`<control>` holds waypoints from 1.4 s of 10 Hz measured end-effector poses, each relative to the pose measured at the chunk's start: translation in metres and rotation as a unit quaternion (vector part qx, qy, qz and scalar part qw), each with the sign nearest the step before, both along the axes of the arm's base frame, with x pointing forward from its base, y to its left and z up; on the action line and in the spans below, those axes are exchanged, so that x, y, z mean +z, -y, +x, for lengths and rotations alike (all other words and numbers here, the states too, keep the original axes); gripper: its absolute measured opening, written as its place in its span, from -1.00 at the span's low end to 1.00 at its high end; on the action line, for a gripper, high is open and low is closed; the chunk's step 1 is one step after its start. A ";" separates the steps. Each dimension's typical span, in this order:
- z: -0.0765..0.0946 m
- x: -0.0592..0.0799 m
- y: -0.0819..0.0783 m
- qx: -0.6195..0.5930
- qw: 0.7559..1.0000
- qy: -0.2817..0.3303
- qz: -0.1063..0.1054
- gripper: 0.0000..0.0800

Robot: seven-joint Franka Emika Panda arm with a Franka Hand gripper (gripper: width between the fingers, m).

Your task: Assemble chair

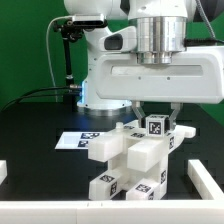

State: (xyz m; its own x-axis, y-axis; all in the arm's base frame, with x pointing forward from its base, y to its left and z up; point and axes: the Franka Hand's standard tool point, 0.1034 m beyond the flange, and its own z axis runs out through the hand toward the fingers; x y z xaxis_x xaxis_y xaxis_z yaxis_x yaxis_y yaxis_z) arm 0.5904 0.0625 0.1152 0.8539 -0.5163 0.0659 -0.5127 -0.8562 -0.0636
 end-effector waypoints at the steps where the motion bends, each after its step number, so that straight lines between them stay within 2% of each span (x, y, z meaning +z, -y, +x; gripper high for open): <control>1: 0.000 0.000 0.000 -0.020 1.000 0.000 0.003 -0.30; 6: 0.000 -0.001 0.004 -0.218 0.976 -0.006 0.027 -0.30; 9: 0.000 -0.002 0.003 -0.336 0.941 -0.010 0.043 -0.30; 10: 0.000 -0.002 0.002 -0.393 0.918 -0.013 0.052 -0.30; 11: 0.000 -0.002 0.002 -0.417 0.907 -0.015 0.056 -0.30; 13: 0.000 -0.002 0.001 -0.529 0.844 -0.025 0.079 -0.30; 14: 0.001 -0.002 0.000 -0.559 0.824 -0.028 0.087 -0.30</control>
Offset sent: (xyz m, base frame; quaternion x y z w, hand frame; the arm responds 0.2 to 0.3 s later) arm -0.0004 -0.0094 -0.0013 0.0051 -0.0086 0.1906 0.9816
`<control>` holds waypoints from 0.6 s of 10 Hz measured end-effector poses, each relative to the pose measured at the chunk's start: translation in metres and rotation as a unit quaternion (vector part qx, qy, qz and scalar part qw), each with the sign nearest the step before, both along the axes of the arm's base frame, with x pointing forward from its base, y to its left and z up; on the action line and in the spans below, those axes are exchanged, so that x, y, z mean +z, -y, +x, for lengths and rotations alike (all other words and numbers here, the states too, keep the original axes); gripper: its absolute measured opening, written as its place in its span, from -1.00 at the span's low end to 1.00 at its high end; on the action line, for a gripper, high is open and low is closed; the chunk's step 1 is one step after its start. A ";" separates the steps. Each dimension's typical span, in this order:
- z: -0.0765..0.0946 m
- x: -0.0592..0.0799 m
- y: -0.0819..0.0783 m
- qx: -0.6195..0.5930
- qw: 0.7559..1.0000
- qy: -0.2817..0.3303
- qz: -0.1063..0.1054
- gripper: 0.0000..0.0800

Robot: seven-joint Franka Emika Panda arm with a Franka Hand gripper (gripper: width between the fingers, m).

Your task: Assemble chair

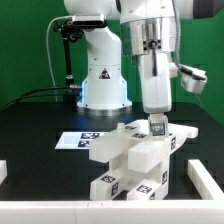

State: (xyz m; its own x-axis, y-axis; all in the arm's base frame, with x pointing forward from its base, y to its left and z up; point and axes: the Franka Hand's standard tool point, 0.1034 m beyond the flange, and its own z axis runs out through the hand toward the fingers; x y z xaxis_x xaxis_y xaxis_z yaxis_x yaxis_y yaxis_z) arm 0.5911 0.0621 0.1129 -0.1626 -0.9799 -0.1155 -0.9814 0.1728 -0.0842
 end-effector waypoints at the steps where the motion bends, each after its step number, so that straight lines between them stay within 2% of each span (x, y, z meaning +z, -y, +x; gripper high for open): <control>1: 0.000 0.000 0.000 -0.011 1.000 -0.001 0.003 -0.30; 3: 0.000 0.000 -0.001 -0.014 1.000 -0.001 0.004 -0.30; 5: -0.002 0.001 -0.006 0.065 0.998 -0.004 0.001 0.42; 6: 0.000 0.002 -0.006 0.150 0.989 0.007 -0.007 0.42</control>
Offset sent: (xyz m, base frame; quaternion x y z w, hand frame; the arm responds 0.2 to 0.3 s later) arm 0.0000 0.0000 0.0000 0.0000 0.0000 -0.0650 0.9979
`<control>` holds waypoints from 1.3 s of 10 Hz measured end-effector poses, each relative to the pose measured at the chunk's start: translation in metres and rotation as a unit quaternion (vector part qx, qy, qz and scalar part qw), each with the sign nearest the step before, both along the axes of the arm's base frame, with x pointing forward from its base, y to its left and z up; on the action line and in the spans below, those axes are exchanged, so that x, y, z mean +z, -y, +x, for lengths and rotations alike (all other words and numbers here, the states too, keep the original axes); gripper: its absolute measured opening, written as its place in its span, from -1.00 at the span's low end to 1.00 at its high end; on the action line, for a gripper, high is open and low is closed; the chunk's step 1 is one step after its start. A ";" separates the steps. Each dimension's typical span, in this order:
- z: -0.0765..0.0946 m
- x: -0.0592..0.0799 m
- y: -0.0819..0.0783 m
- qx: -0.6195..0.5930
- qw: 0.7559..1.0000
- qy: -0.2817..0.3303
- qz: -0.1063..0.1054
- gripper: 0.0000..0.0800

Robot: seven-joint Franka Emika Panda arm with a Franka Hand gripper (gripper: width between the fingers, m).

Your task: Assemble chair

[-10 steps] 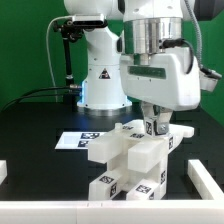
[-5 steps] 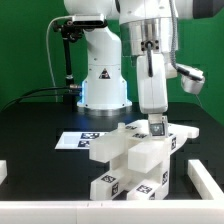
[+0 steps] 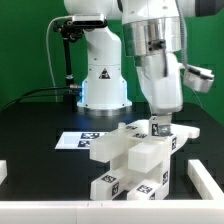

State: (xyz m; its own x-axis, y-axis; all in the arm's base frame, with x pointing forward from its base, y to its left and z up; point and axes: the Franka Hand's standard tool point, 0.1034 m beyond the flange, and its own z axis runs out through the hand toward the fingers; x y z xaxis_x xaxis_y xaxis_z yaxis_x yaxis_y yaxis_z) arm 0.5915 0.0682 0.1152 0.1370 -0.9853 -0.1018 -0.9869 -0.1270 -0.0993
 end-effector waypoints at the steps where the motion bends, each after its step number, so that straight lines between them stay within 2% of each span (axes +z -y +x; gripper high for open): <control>1: 0.000 0.000 -0.001 0.097 0.995 0.012 -0.008 0.58; 6: 0.000 -0.001 -0.001 0.291 0.956 0.032 -0.028 0.62; 8: 0.003 0.000 0.000 0.477 0.874 0.041 -0.078 0.62; 9: 0.003 0.000 0.000 0.439 0.895 0.040 -0.071 0.62; 10: 0.003 0.000 0.000 0.435 0.897 0.040 -0.071 0.62; 11: 0.003 0.000 0.000 0.435 0.897 0.040 -0.071 0.29; 12: 0.003 0.000 0.000 0.398 0.914 0.037 -0.067 0.29; 13: 0.003 0.000 -0.001 0.358 0.931 0.035 -0.063 -0.06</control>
Offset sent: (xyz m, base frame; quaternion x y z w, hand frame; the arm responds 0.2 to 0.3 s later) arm 0.0000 0.0000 0.0000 0.0000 0.0000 -0.1938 0.9810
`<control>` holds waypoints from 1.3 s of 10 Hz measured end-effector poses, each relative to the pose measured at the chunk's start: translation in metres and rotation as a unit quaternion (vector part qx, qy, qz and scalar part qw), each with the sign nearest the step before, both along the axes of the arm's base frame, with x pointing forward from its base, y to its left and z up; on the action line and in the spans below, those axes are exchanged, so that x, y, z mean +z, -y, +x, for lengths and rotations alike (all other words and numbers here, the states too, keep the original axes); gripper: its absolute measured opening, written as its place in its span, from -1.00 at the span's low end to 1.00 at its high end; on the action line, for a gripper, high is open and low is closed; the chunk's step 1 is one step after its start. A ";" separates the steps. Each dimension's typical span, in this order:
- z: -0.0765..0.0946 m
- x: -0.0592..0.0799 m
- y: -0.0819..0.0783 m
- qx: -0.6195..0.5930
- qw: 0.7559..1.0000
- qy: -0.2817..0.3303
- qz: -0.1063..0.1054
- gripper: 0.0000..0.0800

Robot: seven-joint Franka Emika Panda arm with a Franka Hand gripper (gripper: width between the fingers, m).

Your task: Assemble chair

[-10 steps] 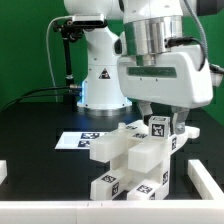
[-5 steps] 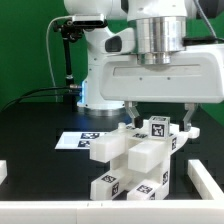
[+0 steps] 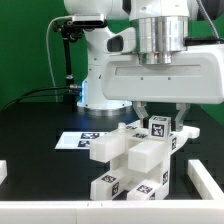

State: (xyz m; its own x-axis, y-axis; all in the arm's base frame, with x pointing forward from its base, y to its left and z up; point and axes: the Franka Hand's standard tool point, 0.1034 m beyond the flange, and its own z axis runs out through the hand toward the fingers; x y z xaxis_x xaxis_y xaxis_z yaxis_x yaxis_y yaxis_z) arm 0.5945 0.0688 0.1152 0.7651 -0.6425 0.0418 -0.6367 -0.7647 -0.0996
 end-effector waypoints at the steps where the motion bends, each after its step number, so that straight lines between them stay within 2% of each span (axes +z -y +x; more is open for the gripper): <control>1: 0.000 0.000 -0.001 -0.039 0.999 -0.002 0.005 -0.29; 4: 0.000 0.000 -0.001 -0.119 0.993 -0.006 0.014 -0.29; 7: 0.000 0.000 -0.002 -0.232 0.972 -0.012 0.032 -0.29; 8: 0.000 0.000 0.000 -0.279 0.959 -0.016 0.043 -0.29; 9: 0.001 0.000 0.001 -0.292 0.955 -0.016 0.046 -0.29; 11: 0.001 0.000 0.001 -0.368 0.928 -0.022 0.058 -0.29; 12: 0.001 0.000 0.001 -0.422 0.904 -0.027 0.067 -0.29; 13: 0.001 0.000 0.001 -0.436 0.897 -0.028 0.069 -0.29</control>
Offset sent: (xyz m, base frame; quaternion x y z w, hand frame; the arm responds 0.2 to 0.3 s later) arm 0.0000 0.0000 0.0000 0.0000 0.0000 0.1296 0.9916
